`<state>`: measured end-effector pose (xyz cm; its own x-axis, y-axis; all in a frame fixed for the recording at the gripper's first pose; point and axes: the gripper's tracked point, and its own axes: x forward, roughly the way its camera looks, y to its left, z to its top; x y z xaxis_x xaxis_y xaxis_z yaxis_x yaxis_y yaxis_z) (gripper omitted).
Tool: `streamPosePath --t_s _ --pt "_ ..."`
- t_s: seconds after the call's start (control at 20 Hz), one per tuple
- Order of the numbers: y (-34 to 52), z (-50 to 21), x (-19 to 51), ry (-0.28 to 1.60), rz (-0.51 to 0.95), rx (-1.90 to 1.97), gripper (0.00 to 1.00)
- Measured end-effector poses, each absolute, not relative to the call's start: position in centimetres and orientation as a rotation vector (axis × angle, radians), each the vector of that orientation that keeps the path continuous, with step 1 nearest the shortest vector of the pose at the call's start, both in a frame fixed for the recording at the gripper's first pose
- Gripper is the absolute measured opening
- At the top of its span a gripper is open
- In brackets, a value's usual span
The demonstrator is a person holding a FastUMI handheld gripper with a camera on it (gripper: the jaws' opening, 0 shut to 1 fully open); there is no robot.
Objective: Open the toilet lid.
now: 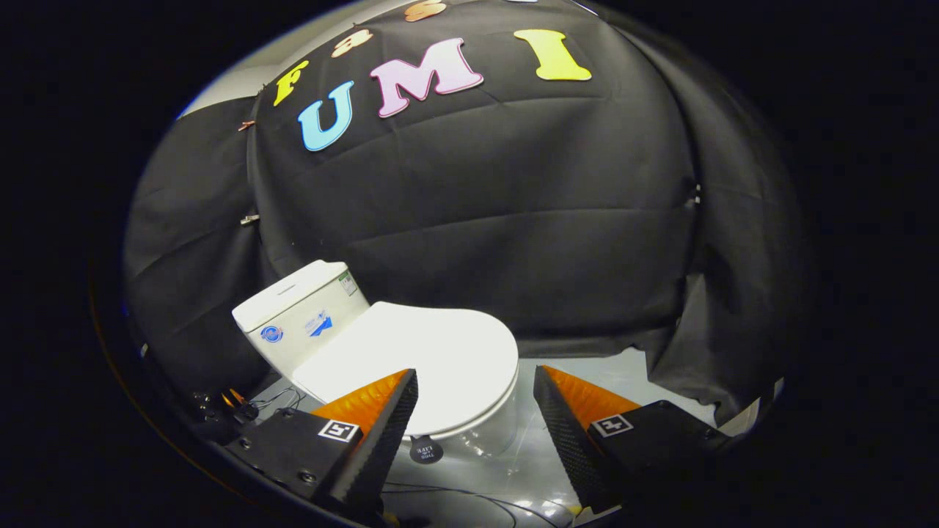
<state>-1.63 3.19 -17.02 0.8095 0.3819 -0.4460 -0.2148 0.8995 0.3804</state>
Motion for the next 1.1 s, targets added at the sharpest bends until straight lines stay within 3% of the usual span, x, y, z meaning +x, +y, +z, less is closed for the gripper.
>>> streamPosePath --t_s 0.5,0.85,1.1 --pt "3.6 -25.1 -4.8 0.823 0.273 0.567 0.99" --pt "9.2 -30.5 -10.7 1.101 0.375 0.754 0.99" --pt "12.3 -30.5 -8.9 1.099 0.409 0.929 0.99"
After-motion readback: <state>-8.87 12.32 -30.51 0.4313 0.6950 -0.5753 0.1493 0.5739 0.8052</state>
